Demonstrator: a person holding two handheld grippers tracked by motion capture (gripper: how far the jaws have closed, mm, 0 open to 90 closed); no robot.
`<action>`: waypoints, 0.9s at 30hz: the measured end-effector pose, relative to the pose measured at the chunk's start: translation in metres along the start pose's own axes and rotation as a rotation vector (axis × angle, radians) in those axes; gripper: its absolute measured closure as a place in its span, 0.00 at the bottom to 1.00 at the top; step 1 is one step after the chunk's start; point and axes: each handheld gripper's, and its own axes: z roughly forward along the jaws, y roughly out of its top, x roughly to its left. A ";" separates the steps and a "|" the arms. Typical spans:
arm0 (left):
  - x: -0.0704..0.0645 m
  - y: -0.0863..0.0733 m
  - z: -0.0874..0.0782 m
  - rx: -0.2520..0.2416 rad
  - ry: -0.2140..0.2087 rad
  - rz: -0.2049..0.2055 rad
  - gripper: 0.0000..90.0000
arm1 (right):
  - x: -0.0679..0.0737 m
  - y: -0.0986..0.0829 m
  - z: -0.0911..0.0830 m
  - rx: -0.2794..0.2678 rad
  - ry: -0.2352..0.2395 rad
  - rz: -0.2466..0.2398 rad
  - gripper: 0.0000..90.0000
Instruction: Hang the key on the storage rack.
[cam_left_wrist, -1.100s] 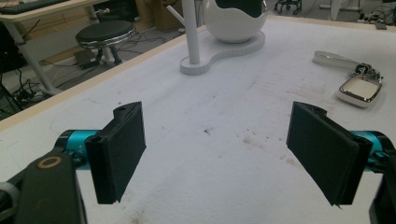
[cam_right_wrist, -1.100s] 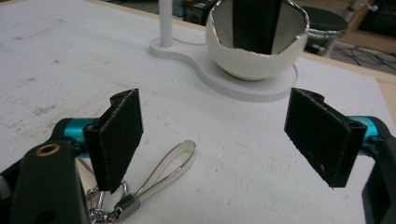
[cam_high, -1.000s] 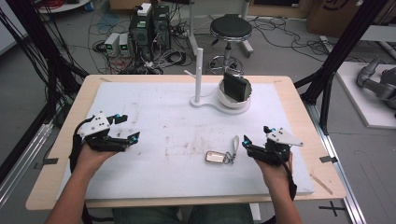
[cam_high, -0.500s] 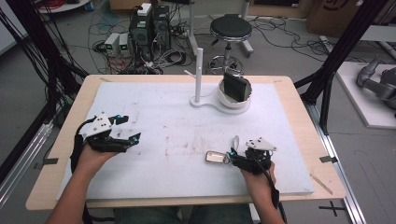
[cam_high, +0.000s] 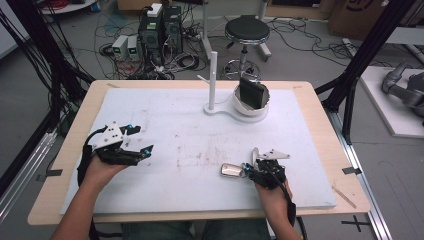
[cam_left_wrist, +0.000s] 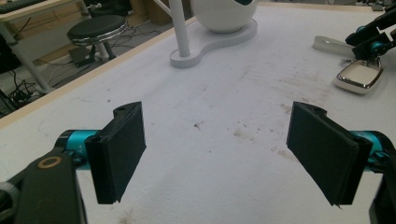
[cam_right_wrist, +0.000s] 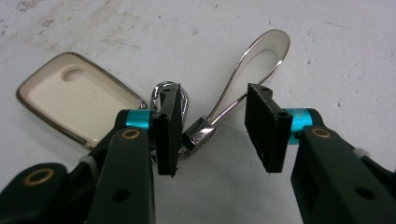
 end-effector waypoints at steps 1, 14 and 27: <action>0.000 0.000 0.000 0.000 -0.002 0.001 0.22 | 0.000 0.000 0.000 -0.001 -0.001 0.008 0.65; 0.001 0.000 0.000 0.002 -0.010 0.008 0.22 | -0.004 0.003 0.003 0.014 0.085 0.011 0.90; 0.001 0.001 -0.002 -0.014 -0.005 0.007 0.22 | -0.013 0.019 -0.022 -0.200 0.153 -0.030 0.93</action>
